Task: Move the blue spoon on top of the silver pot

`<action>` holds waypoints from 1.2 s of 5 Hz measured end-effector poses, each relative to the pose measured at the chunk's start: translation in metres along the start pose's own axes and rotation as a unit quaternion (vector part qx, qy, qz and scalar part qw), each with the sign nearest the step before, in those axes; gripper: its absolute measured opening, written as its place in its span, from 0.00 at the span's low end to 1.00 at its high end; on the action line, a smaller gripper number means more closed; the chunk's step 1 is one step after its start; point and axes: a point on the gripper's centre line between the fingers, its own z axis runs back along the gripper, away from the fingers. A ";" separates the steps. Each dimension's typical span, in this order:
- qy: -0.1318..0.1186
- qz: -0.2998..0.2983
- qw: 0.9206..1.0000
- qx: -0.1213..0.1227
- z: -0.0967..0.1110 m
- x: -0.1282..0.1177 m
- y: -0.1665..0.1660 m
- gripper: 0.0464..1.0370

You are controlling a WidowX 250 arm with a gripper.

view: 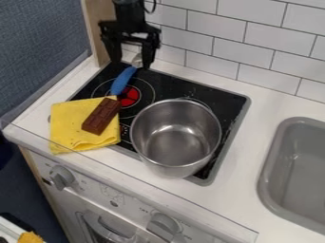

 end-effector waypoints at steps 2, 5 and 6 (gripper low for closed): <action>0.038 -0.034 0.999 0.012 -0.035 0.013 0.010 0.96; 0.045 -0.044 0.998 0.023 -0.034 0.011 0.018 0.36; 0.045 -0.048 0.998 0.022 -0.034 0.006 0.012 0.32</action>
